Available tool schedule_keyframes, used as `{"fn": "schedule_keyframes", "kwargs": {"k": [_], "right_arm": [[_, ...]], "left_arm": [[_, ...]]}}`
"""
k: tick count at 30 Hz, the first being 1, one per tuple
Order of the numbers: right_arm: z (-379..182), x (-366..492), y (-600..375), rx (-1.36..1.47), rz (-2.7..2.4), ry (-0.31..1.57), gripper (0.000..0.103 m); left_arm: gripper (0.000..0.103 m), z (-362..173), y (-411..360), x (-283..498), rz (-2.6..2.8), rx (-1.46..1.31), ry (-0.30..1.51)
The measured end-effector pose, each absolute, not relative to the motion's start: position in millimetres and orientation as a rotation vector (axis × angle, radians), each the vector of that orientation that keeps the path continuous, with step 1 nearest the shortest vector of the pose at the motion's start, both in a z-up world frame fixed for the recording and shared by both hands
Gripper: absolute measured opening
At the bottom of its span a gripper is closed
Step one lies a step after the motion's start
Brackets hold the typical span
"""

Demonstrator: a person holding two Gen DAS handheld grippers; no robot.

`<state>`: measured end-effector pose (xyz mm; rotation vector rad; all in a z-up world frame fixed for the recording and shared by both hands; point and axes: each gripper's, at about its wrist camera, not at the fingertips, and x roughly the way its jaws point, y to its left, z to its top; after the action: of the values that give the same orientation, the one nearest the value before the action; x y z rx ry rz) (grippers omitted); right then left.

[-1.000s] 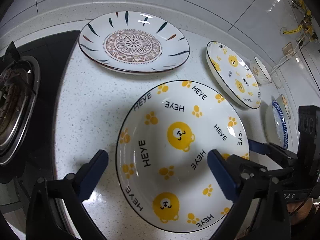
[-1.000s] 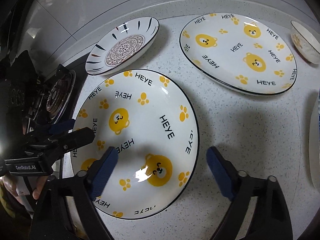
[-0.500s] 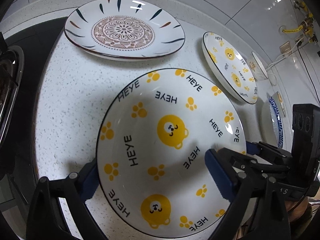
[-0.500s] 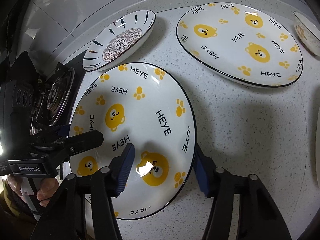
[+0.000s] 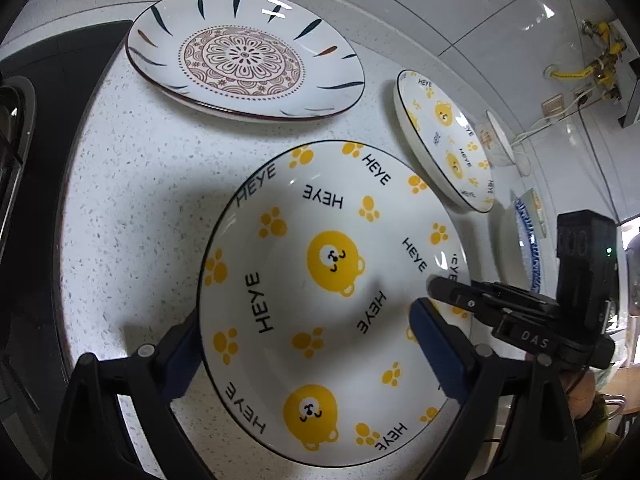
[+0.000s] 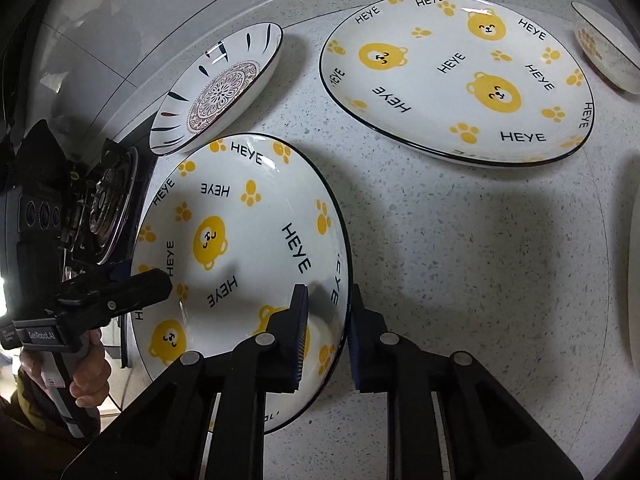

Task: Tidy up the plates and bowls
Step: 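Close both grippers on the rim of the yellow-bear plate, then slide the bear plate toward the stove and open both grippers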

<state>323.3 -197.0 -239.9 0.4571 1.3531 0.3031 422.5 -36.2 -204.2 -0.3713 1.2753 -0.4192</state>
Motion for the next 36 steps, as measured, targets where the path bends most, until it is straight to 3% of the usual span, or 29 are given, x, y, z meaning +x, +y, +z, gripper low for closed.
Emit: {"fn": "schedule_keyframes", "kwargs": {"k": [11,18,21,24,36], "right_arm": [[-240,323,-199,0.474,0.298,1.35,0.016],[-240,321,-202,0.479,0.304,1.346,0.015],[-240,320,-202,0.48,0.302,1.345,0.015],[-240,319,-204,0.486,0.304,1.34,0.015],[-232,324,-209,0.522,0.298,1.32,0.013]], "left_arm": [[0.07,-204,-22,426,-0.453,-0.385,1.272],[0.032,-207,-6,426,-0.413,-0.375,1.279],[0.027,-208,-6,425,-0.403,-0.347,1.282],[0.016,-208,-4,425,-0.379,-0.319,1.286],[0.013,-212,7,434,-0.368,-0.413,1.348]]}}
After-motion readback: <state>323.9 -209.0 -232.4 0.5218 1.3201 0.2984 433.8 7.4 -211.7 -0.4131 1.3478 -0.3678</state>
